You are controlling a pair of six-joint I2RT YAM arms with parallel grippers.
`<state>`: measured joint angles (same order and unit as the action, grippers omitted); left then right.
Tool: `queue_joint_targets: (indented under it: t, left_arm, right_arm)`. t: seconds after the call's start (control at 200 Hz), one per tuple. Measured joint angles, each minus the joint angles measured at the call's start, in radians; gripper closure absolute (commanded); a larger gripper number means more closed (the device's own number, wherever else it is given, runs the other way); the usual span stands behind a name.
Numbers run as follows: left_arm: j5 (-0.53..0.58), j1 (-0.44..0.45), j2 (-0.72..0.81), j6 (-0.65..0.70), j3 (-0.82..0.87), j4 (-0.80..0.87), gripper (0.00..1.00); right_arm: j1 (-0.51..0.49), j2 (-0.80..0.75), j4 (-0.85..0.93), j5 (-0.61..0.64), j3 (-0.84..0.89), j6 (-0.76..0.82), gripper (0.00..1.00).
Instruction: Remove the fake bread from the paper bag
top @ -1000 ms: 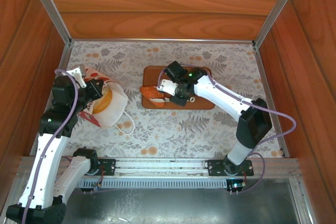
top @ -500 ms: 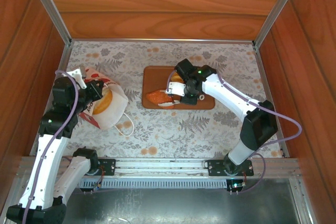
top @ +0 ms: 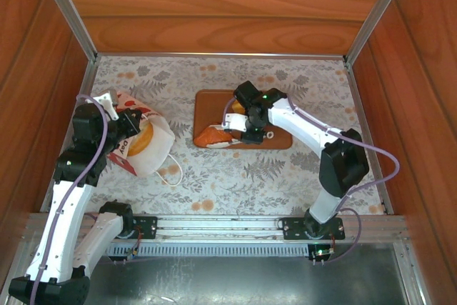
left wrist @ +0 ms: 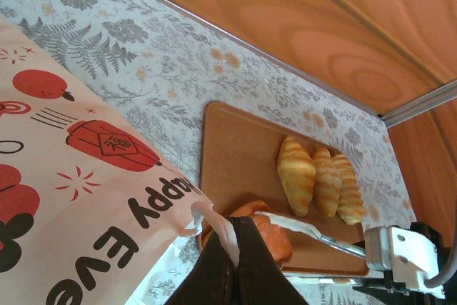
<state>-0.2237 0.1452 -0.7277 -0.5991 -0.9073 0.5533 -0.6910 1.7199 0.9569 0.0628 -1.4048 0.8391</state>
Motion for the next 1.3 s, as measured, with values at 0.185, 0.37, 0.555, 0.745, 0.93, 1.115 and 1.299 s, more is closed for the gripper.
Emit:
queue_joint_targets:
  t: [0.185, 0.37, 0.555, 0.745, 0.93, 1.115, 1.299]
  left_arm:
    - [-0.001, 0.0, -0.006, 0.0, 0.0, 0.0, 1.0]
    - [-0.006, 0.0, -0.017, 0.0, 0.0, 0.0, 1.0]
    - [-0.008, 0.0, -0.016, 0.0, 0.0, 0.0, 1.0]
    - [-0.008, 0.0, -0.013, 0.0, 0.0, 0.0, 1.0]
    - [-0.005, 0.0, -0.013, 0.001, 0.0, 0.0, 1.0]
    - [0.018, 0.0, -0.012, 0.001, 0.0, 0.0, 1.0]
    - [0.048, 0.0, 0.011, 0.001, 0.0, 0.006, 1.0]
  right_arm:
    - [0.005, -0.01, -0.028, -0.005, 0.0, -0.038, 0.43]
    - [0.005, -0.087, -0.041, -0.033, 0.002, -0.087, 0.45]
    - [0.005, -0.191, -0.087, -0.052, 0.022, -0.219, 0.48]
    - [0.005, -0.327, -0.133, -0.115, 0.05, -0.438, 0.5]
    - [0.005, -0.442, -0.149, -0.186, 0.062, -0.612, 0.54]
    - [0.004, -0.529, -0.181, -0.33, 0.156, -0.72, 0.57]
    - [-0.08, -0.581, -0.27, -0.444, 0.287, -0.798, 0.58]
